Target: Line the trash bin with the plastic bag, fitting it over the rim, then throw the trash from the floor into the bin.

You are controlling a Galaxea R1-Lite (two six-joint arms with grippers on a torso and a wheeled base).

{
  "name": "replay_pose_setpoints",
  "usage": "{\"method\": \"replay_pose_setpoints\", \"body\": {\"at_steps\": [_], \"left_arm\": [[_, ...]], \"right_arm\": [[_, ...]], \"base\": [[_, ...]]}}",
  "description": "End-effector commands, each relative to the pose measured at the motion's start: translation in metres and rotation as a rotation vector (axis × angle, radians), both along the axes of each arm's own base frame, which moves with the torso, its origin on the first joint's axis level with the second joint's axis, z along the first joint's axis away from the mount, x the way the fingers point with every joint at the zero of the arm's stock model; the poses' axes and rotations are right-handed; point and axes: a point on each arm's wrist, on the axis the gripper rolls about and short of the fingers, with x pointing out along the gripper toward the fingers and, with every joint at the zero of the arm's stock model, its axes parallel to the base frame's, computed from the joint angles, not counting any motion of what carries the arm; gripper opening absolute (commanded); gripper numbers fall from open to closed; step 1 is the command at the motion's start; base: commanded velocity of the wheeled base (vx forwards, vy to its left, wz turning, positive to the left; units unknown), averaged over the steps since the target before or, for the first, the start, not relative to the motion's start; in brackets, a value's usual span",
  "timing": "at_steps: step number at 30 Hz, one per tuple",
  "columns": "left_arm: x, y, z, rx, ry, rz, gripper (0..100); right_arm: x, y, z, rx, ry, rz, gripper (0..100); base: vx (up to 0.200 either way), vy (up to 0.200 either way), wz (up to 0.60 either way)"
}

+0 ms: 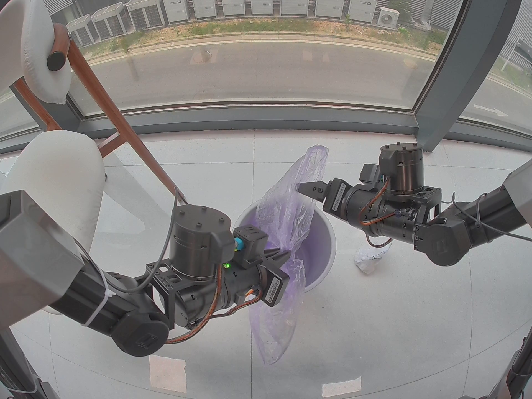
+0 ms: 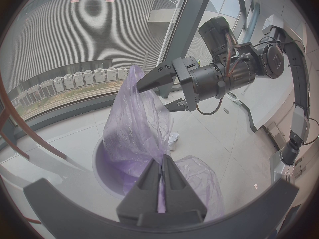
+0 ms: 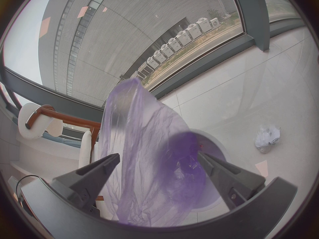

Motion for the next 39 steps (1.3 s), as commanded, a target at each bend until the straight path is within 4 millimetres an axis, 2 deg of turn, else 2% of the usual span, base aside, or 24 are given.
{"method": "replay_pose_setpoints", "body": {"at_steps": [1, 19, 20, 26, 31, 34, 35, 39], "left_arm": [[0.001, -0.001, -0.001, 0.001, 0.002, 0.0, 0], [0.014, -0.012, -0.004, -0.019, -0.004, 0.005, 0], [0.015, -0.012, -0.003, -0.026, -0.011, 0.005, 100], [0.021, -0.003, -0.001, -0.027, -0.016, 0.034, 100], [0.025, 0.014, 0.003, -0.03, -0.02, 0.078, 100], [0.023, 0.021, 0.001, -0.019, -0.008, 0.087, 100], [0.015, 0.031, -0.005, 0.004, 0.021, 0.089, 100], [0.003, 0.041, -0.011, 0.022, 0.055, 0.061, 100]], "right_arm": [[-0.002, 0.006, -0.003, -0.005, 0.003, 0.011, 0], [-0.003, 0.006, -0.004, -0.011, 0.005, -0.006, 0], [-0.003, 0.006, -0.003, -0.01, 0.003, -0.006, 0], [-0.004, 0.003, -0.004, -0.012, 0.008, -0.011, 0], [-0.004, 0.001, -0.005, -0.011, 0.001, -0.013, 0], [-0.004, 0.001, -0.004, -0.006, -0.007, -0.015, 0], [-0.004, 0.0, -0.003, -0.005, -0.01, -0.016, 0], [-0.004, 0.0, -0.003, -0.004, -0.009, -0.016, 0]], "base": [[0.0, 0.0, 0.0], [0.0, 0.0, 0.0], [0.0, 0.0, 0.0], [0.0, 0.0, 0.0], [0.0, 0.0, 0.0], [0.0, 0.0, 0.0], [0.0, 0.0, 0.0], [0.0, 0.0, 0.0]]}}
